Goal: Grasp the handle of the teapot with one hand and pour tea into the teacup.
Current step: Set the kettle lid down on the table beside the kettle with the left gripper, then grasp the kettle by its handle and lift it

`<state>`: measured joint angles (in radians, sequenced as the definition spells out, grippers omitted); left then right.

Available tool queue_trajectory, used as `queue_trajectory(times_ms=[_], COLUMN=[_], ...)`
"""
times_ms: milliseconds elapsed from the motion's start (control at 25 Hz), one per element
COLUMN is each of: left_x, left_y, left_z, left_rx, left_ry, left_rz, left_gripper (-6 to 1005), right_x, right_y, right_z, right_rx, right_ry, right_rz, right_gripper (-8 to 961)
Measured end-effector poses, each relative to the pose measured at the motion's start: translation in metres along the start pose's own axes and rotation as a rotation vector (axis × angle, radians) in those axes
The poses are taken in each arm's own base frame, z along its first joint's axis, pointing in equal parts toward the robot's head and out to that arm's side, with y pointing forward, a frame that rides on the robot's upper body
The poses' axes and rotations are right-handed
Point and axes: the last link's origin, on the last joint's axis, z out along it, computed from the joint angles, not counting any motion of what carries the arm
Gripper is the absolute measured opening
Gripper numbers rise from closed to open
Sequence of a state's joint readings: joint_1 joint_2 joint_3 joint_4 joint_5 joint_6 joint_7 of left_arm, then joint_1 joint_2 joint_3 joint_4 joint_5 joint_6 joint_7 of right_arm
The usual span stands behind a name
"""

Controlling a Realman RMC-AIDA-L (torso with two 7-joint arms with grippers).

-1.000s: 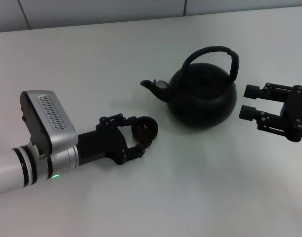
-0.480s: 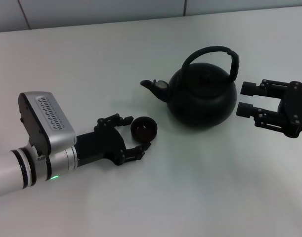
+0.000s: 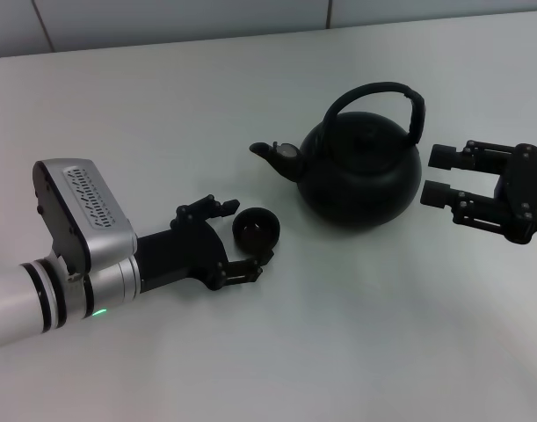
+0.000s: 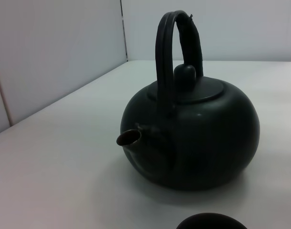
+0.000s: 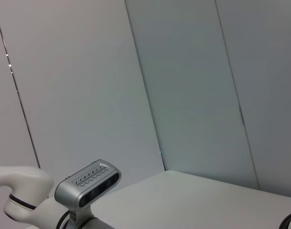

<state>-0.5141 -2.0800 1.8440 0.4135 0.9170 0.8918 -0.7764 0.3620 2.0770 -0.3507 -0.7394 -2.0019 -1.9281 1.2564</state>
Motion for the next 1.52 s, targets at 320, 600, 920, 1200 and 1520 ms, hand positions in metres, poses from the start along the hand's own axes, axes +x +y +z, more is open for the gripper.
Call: queue_trajectory(times_ms=[320,600,920,1200,1520], left_x=[0.001,0.001,0.005,0.011,0.015], left_y=[0.000,0.006,0.004,-0.002,-0.013], left_z=[-0.005,-0.017,-0.047,-0.083,-0.125], left_rx=[0.012,0.010,0.004,-0.035,-0.209], left_ry=[0.020,0.078,0.212,0.312,0.241], left_rz=[-0.004,-0.029,-0.071,-0.052,-0.097], left_gripper=[871,870,871,871,870], right_x=[0.000,0.000,0.003,0.011,0.018], right_y=[-0.001,-0.001,-0.004,-0.011,-0.020], right_z=[-0.001,-0.003,-0.004,-0.008,-0.017], right_rx=[0.009,0.014,0.043,0.119,0.247], right_ry=[-0.001,0.001,0.008,0.024,-0.016], right_rz=[-0.001,-0.006,-0.005,0.013,0.044], right_gripper=[558,558,558,558,558])
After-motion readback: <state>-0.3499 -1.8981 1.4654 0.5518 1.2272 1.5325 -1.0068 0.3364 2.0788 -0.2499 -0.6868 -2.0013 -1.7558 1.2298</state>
